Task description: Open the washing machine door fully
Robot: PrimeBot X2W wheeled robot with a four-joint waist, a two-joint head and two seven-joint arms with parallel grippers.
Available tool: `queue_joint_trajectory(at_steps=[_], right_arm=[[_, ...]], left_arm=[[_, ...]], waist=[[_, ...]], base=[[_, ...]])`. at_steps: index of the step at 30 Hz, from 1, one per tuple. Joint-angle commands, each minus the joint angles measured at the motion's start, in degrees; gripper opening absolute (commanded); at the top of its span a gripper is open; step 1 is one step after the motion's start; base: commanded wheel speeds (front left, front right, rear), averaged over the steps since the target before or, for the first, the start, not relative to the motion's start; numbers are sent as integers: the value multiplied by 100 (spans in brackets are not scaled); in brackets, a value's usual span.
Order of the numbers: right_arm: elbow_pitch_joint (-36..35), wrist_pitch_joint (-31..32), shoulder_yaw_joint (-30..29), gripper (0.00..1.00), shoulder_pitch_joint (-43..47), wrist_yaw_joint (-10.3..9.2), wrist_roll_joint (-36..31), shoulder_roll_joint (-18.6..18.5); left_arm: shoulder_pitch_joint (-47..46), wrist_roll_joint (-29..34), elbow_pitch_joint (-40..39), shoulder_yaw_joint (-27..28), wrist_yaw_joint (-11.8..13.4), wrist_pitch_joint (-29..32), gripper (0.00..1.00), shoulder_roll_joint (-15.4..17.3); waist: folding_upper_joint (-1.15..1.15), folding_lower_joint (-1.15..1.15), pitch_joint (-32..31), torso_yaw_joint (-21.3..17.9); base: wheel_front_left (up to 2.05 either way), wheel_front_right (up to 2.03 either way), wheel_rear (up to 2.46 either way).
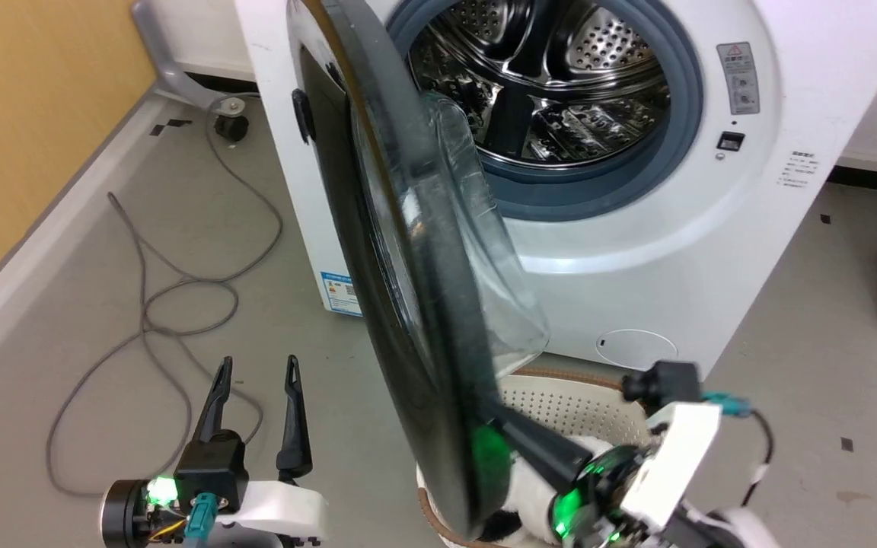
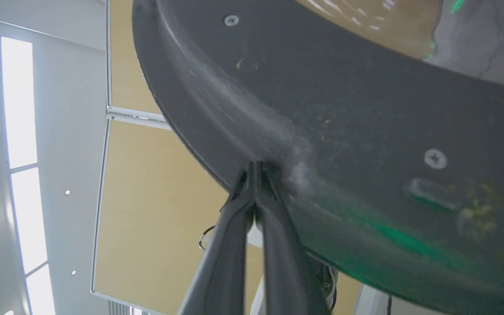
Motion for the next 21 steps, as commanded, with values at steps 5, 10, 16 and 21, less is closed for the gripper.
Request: queue_joint_trajectory(at_steps=[5,10,16,21], right_arm=[[-79,-75,388,0,69,6,77,36],[-110,-191,642,0,49,6,78,36],[-317,-595,317,0,167,6,-221,32],[-659,-1367,-418,0,314,6,-529,32]], left_arm=[[57,57,7,41,-37,-30,100,11],[72,64,23,53,-35,-30,100,11],[163,64,47,78,-25,-30,100,10],[219,56,37,122,-25,-30,100,13]], waist=[[0,0,14,49],[0,0,-6,53],[0,0,-124,-25],[0,0,-190,-183]], base=[[0,0,0],[0,0,0],[0,0,0],[0,0,0]])
